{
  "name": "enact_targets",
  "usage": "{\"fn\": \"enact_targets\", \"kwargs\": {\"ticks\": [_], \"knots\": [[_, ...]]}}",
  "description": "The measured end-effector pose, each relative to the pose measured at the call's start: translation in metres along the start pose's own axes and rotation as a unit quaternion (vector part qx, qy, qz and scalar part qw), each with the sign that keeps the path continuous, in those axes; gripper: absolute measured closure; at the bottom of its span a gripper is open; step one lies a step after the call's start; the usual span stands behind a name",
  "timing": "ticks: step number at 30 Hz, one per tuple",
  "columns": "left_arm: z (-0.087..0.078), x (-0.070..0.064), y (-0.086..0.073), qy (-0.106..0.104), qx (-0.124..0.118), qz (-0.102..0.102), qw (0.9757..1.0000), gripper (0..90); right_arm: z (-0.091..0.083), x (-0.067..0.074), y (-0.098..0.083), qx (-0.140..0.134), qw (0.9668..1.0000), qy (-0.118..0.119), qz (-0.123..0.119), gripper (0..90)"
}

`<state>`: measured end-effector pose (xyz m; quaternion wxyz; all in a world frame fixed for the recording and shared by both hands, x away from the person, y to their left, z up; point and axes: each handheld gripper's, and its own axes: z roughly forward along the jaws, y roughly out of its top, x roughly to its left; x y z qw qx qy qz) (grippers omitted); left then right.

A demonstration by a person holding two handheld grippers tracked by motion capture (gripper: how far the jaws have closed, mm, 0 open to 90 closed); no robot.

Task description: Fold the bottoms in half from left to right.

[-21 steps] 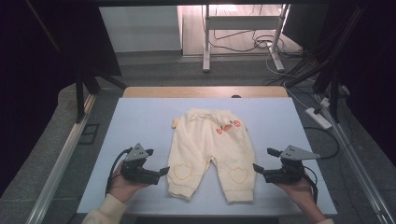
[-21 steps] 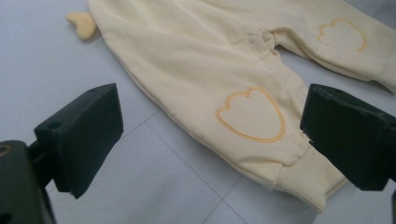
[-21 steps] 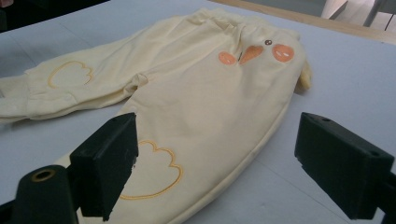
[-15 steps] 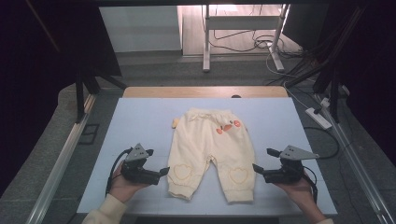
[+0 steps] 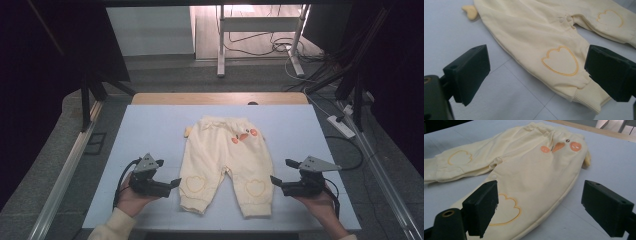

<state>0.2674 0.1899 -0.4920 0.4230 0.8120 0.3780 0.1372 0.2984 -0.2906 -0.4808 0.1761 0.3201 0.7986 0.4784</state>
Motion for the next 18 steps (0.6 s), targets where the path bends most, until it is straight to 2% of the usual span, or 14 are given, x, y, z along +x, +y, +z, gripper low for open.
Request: {"fn": "enact_targets", "kwargs": {"ticks": [4,7,18], "knots": [[0.000,0.000,0.001,0.001,0.001,0.002,1.0000,6.6,0.000,0.001,0.001,-0.001,1.0000,0.002,0.001,15.2],[0.001,0.000,0.002,0.002,0.000,0.003,1.0000,6.6,0.000,0.002,0.002,-0.002,0.9999,0.013,0.010,15.6],[0.002,0.000,0.003,0.001,0.000,0.005,1.0000,6.7,0.008,0.012,0.006,0.004,0.9998,0.020,-0.002,15.8]]}}
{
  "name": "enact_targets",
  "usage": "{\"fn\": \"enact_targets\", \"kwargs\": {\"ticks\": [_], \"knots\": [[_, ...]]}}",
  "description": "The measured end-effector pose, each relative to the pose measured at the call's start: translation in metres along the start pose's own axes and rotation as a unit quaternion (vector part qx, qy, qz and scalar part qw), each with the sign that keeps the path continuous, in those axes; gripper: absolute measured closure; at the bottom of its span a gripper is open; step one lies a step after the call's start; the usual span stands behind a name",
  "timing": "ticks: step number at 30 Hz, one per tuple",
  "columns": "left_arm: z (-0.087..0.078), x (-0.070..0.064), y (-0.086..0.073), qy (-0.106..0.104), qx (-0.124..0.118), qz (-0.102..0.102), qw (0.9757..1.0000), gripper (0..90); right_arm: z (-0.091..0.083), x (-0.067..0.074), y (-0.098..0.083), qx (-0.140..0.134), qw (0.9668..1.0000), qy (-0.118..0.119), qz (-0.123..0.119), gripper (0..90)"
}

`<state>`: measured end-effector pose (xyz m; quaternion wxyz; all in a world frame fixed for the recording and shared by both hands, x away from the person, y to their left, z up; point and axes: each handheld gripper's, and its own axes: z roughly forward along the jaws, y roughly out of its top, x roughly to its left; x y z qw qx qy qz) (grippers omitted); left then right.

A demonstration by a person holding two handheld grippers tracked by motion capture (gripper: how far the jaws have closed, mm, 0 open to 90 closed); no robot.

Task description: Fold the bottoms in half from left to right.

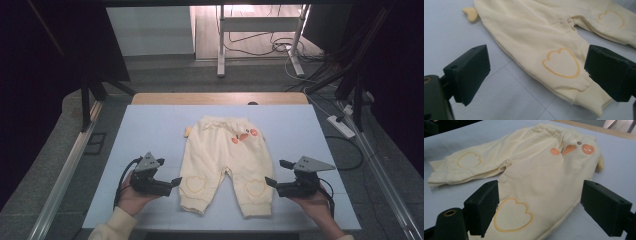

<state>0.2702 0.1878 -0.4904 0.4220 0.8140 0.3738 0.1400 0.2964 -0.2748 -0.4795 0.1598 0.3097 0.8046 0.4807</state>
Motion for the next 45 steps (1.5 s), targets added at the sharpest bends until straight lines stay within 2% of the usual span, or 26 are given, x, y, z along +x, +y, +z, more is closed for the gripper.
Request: {"fn": "enact_targets", "kwargs": {"ticks": [18,30,38,39,45], "knots": [[0.003,0.000,0.003,0.001,0.002,-0.001,1.0000,6.9,0.015,0.017,0.009,0.003,0.9996,0.023,-0.016,15.9],[0.005,0.002,0.004,0.003,0.004,-0.005,1.0000,7.0,0.035,0.037,0.016,0.009,0.9982,0.053,-0.027,16.3],[0.006,0.002,0.004,0.004,0.004,-0.007,1.0000,7.0,0.053,0.056,0.022,0.016,0.9955,0.085,-0.039,16.6],[0.006,0.003,0.004,0.004,0.004,-0.007,1.0000,7.0,0.058,0.061,0.023,0.017,0.9945,0.094,-0.042,18.3],[0.005,0.003,0.004,0.002,0.003,-0.008,1.0000,7.0,0.071,0.074,0.025,0.027,0.9919,0.113,-0.052,19.3]]}}
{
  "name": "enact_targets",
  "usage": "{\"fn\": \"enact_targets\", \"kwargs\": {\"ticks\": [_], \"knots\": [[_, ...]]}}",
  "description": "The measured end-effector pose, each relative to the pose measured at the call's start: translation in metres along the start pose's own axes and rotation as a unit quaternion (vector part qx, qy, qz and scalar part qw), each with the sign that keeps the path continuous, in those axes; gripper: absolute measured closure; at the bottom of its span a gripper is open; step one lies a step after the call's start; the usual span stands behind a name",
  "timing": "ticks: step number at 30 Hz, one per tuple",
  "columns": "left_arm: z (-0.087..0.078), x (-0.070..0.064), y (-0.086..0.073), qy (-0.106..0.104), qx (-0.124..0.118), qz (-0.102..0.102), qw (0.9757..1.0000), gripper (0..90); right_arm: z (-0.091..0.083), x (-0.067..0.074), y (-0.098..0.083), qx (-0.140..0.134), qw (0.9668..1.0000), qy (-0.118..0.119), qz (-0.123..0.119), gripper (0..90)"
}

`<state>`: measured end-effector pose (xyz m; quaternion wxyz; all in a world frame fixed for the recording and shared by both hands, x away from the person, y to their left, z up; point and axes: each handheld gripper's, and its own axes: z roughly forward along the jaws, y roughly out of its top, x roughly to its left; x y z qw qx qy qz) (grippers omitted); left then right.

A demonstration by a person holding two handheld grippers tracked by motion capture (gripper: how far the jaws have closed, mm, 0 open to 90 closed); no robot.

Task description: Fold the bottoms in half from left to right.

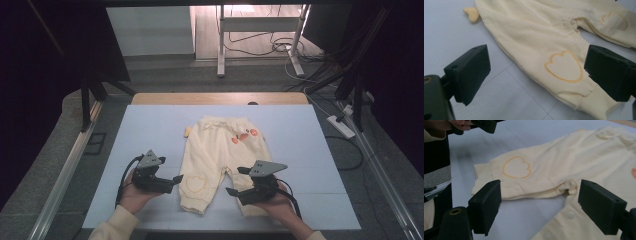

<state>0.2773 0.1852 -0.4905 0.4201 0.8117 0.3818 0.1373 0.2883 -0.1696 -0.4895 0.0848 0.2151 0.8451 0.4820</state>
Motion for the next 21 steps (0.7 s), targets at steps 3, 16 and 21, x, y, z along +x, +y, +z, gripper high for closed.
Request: {"fn": "enact_targets", "kwargs": {"ticks": [3,16,21], "knots": [[0.000,0.000,0.000,0.001,0.001,0.000,1.0000,7.0,0.007,0.004,0.001,0.003,1.0000,0.007,-0.003,19.7],[0.000,0.002,0.000,0.002,0.001,-0.001,1.0000,7.0,0.040,0.026,0.012,0.011,0.9987,0.047,-0.015,21.4],[0.000,0.002,0.000,0.002,0.000,-0.002,1.0000,7.1,0.047,0.029,0.015,0.012,0.9984,0.054,-0.017,21.8]]}}
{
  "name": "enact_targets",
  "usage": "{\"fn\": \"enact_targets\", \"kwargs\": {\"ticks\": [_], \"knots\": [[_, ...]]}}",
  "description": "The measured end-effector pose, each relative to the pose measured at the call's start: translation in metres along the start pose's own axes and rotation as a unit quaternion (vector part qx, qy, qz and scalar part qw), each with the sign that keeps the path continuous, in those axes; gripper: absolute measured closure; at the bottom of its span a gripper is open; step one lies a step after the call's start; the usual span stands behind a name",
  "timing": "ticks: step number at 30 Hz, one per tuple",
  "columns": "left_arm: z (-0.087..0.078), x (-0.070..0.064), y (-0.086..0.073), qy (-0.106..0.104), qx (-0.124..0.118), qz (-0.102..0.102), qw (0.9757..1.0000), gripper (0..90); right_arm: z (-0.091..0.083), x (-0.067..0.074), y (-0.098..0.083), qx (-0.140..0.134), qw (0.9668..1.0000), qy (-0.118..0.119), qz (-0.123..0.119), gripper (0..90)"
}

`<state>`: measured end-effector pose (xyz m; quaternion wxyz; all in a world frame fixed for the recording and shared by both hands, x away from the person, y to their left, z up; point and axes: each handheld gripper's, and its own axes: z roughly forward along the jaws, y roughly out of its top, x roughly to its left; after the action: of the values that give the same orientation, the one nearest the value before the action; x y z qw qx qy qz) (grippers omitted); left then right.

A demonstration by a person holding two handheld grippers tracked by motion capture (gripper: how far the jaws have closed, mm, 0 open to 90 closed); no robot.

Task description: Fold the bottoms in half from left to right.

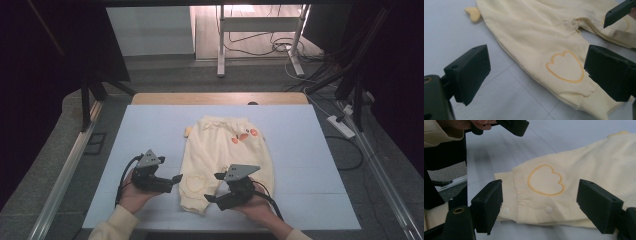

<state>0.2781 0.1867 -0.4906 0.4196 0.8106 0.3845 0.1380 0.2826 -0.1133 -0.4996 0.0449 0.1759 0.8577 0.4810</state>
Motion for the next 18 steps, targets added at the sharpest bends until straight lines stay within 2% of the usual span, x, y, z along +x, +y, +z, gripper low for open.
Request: {"fn": "enact_targets", "kwargs": {"ticks": [14,18], "knots": [[-0.001,0.002,-0.001,0.002,-0.003,-0.005,1.0000,7.2,0.021,0.009,0.008,0.008,0.9999,0.011,-0.007,22.8],[-0.001,0.003,-0.001,0.002,-0.002,-0.006,1.0000,7.2,0.027,0.014,0.010,0.012,0.9996,0.017,-0.016,23.7]]}}
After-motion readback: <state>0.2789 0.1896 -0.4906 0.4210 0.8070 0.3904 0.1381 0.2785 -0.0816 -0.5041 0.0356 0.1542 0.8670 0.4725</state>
